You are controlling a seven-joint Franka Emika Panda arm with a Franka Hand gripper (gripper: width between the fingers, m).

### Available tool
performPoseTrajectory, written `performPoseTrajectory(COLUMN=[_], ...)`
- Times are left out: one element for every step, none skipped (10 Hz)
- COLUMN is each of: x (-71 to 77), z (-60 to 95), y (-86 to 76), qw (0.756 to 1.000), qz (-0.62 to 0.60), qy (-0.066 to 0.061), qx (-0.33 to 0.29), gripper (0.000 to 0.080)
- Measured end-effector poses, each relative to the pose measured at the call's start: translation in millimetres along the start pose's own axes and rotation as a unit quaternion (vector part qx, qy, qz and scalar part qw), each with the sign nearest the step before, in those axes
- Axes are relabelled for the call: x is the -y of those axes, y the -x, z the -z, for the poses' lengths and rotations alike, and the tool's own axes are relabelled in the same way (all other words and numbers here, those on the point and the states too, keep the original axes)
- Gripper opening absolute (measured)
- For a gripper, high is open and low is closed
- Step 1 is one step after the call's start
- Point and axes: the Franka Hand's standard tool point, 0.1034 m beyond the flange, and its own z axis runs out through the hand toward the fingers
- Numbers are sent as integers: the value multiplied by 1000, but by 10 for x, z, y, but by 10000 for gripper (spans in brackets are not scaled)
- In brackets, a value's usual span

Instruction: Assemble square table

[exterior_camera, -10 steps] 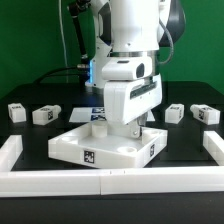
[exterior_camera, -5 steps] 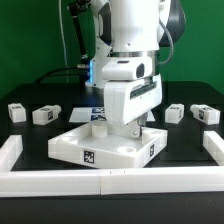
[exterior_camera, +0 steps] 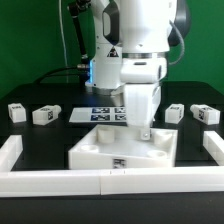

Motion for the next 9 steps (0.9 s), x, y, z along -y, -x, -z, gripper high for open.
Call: performPoseTrajectory(x=[-5,-10,-9,-9,-11,-67,-52,-29,-51], z=[-1,-1,-1,0,-2,-5,-8,-11,-14], y=[19,33,30,21,-24,-89,-137,-269,-302], qw=[1000,1000,1000,1000,998,993,993,992,993], qz=[-3,-5,-5,10,70,115,122,129,116], qy=[0,0,0,1,5,9,-1,-13,-20], qx=[0,0,0,0,1,1,6,10,17], gripper=[61,61,61,61,61,61,61,61,62])
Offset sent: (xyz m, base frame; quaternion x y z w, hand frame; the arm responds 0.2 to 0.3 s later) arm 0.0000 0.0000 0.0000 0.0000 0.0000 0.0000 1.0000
